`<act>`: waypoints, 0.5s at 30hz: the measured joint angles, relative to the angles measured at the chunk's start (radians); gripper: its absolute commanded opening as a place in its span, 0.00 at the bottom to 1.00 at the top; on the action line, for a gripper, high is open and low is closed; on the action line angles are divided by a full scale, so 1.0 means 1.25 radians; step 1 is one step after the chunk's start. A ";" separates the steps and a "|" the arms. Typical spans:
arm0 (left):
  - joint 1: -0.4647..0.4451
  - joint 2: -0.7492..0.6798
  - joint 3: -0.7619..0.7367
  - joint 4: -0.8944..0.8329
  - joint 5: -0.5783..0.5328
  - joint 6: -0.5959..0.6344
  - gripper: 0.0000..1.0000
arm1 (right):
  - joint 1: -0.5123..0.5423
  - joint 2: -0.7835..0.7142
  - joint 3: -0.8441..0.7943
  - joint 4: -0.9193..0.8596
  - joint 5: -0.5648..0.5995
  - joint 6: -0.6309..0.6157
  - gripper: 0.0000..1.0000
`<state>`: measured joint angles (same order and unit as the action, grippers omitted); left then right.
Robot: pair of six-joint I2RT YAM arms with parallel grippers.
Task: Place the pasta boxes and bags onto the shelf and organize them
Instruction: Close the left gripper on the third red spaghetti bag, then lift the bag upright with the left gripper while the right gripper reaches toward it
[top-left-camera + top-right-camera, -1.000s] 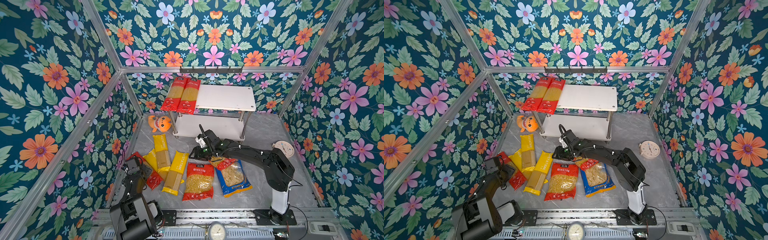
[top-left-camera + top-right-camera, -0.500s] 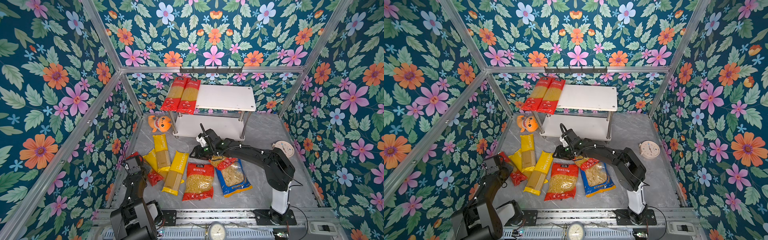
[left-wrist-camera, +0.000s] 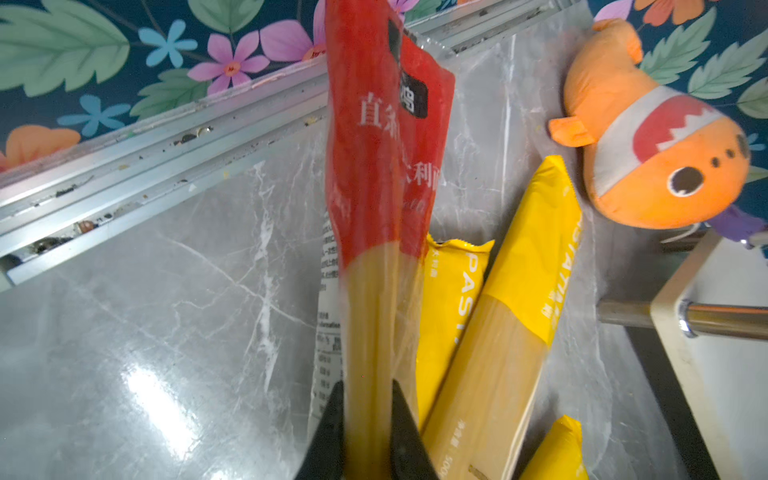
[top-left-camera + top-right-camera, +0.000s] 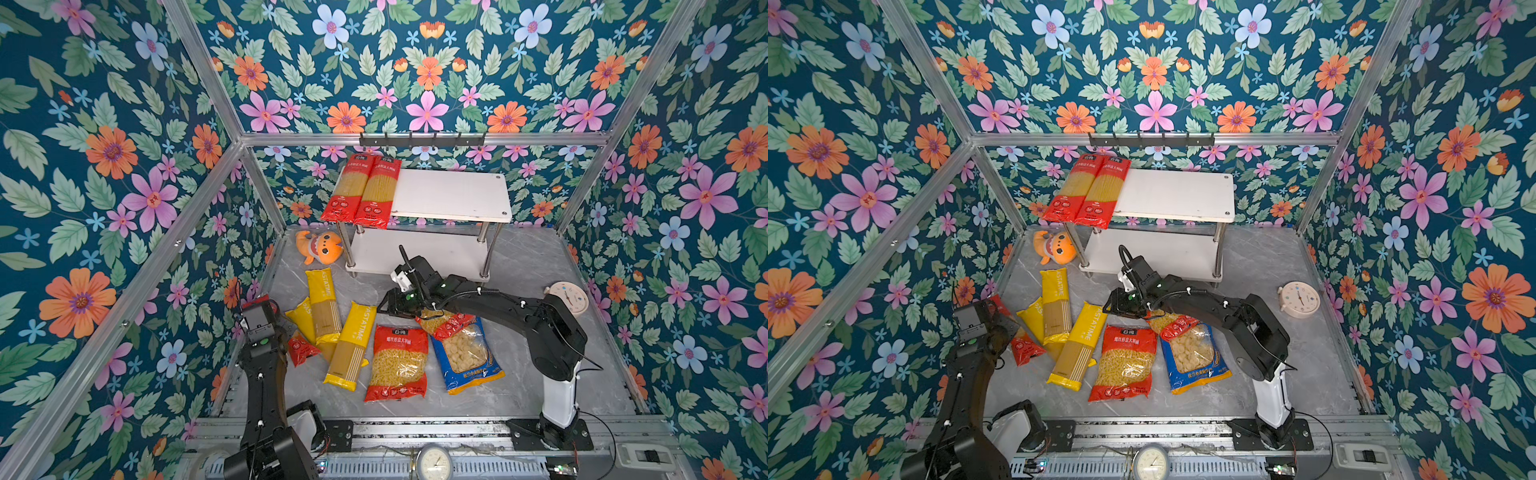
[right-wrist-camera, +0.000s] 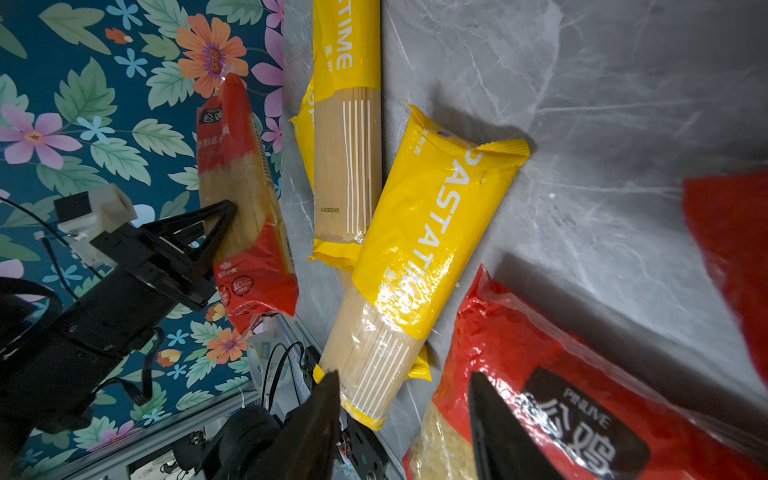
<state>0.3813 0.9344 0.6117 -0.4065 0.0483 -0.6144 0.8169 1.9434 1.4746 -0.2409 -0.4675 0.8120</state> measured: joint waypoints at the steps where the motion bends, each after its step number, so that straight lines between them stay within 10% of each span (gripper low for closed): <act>1: -0.002 -0.001 0.013 -0.007 0.002 0.009 0.00 | 0.000 0.001 0.001 0.000 0.000 0.000 0.51; 15: -0.248 -0.055 0.197 -0.007 0.133 0.082 0.00 | -0.026 -0.089 -0.089 0.106 0.005 0.022 0.51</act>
<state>0.0711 0.8654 0.8585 -0.4156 0.2142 -0.5121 0.7845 1.8328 1.3640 -0.1085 -0.4614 0.8394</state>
